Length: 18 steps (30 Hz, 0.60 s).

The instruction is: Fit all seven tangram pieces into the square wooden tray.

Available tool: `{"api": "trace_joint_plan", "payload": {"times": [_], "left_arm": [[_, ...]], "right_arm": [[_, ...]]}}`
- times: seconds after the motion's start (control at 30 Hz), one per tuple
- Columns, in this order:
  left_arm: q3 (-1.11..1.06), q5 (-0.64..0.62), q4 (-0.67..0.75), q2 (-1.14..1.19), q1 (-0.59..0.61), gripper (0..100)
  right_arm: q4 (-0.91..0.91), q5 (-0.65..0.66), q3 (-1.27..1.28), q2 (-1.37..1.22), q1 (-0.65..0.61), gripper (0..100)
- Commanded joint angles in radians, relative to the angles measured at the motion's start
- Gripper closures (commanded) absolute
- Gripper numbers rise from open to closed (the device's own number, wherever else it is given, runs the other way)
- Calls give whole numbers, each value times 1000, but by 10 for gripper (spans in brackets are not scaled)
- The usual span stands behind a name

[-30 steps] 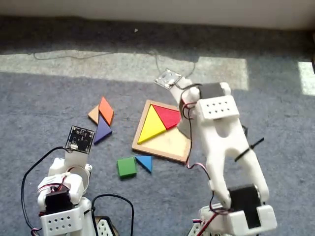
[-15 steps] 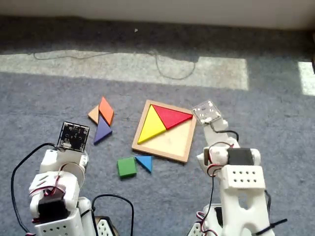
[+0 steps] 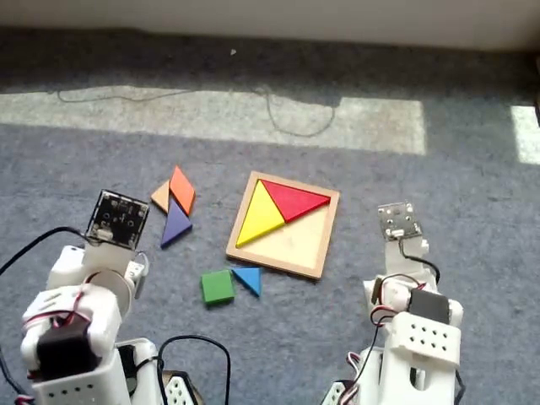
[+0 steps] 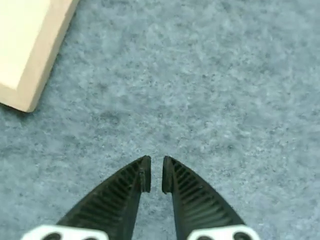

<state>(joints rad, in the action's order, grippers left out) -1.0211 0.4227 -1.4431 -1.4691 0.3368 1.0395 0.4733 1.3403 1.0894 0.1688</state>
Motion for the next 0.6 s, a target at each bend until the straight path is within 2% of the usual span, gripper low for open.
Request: {"api": "trace_joint_plan", "payload": {"times": [0.0, 0.1, 0.2, 0.47, 0.57], "left_arm": [[122, -69, 25, 223, -71, 783], [166, -141, 83, 344, -130, 783], [208, -196, 158, 463, -173, 783], [363, -307, 367, 871, -245, 787], [453, -365, 397, 1040, -245, 784]], "right_arm": [[-88, -153, 42, 51, 13, 943], [-107, -245, 79, 77, 10, 943], [-108, -281, 119, 107, -4, 943], [-120, -279, 249, 262, -13, 943], [-222, -201, 338, 344, -13, 943]]}}
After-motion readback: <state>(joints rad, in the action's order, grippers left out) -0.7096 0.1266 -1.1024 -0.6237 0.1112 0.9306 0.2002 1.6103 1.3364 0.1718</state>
